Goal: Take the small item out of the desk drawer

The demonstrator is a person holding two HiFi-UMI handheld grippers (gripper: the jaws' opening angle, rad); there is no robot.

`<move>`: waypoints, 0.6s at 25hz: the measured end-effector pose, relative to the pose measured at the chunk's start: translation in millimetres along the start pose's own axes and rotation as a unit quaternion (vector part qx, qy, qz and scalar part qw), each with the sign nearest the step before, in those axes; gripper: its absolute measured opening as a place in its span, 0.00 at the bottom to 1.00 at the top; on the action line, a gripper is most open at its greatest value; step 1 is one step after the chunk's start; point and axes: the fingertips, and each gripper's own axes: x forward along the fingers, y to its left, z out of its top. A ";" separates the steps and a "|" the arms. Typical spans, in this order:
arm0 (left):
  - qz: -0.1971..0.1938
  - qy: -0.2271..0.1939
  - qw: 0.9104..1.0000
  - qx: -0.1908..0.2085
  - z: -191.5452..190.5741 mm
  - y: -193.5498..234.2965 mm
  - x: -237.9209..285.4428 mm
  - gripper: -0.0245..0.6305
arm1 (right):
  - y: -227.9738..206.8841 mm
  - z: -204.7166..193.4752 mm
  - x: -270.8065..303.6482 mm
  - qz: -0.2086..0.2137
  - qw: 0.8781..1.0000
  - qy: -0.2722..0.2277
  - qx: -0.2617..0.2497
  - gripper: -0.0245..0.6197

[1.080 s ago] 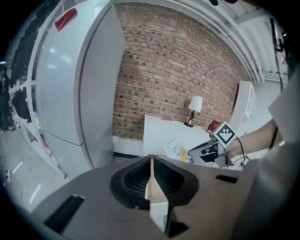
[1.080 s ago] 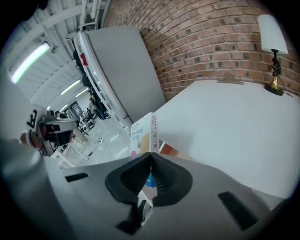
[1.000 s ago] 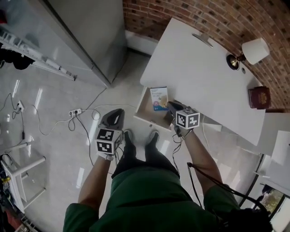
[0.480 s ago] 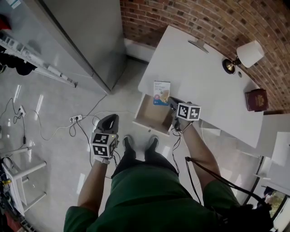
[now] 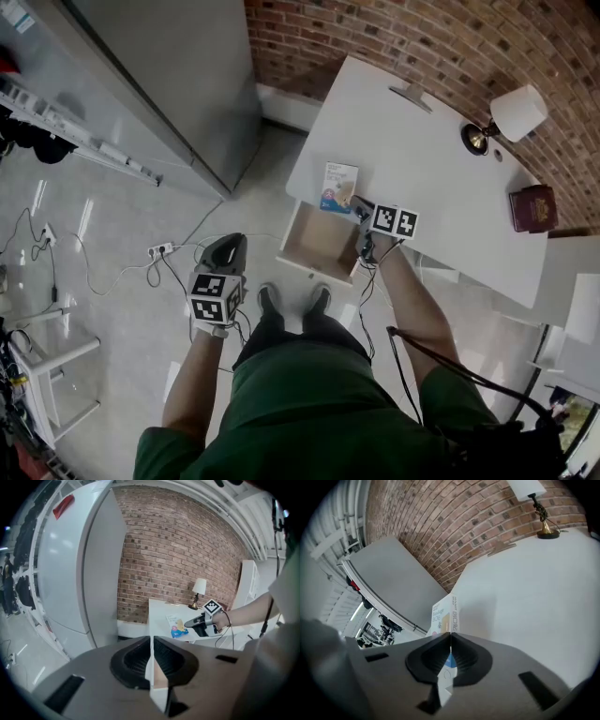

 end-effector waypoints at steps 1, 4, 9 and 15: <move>-0.002 0.001 1.000 -0.007 1.6 -1.2 -1.1 0.06 | -2.2 0.1 1.5 0.001 1.000 0.000 0.011 0.05; -0.002 -0.003 1.000 -0.019 6.2 -1.9 -2.0 0.06 | -10.9 0.5 5.4 0.007 0.999 -0.001 0.051 0.06; 0.001 -0.008 1.000 -0.013 4.8 1.2 1.3 0.06 | -31.3 1.8 7.5 -0.014 0.996 -0.017 0.084 0.05; -0.011 0.002 1.000 -0.027 2.5 -6.8 3.7 0.06 | -43.3 11.4 -1.2 -0.051 0.996 -0.048 0.057 0.10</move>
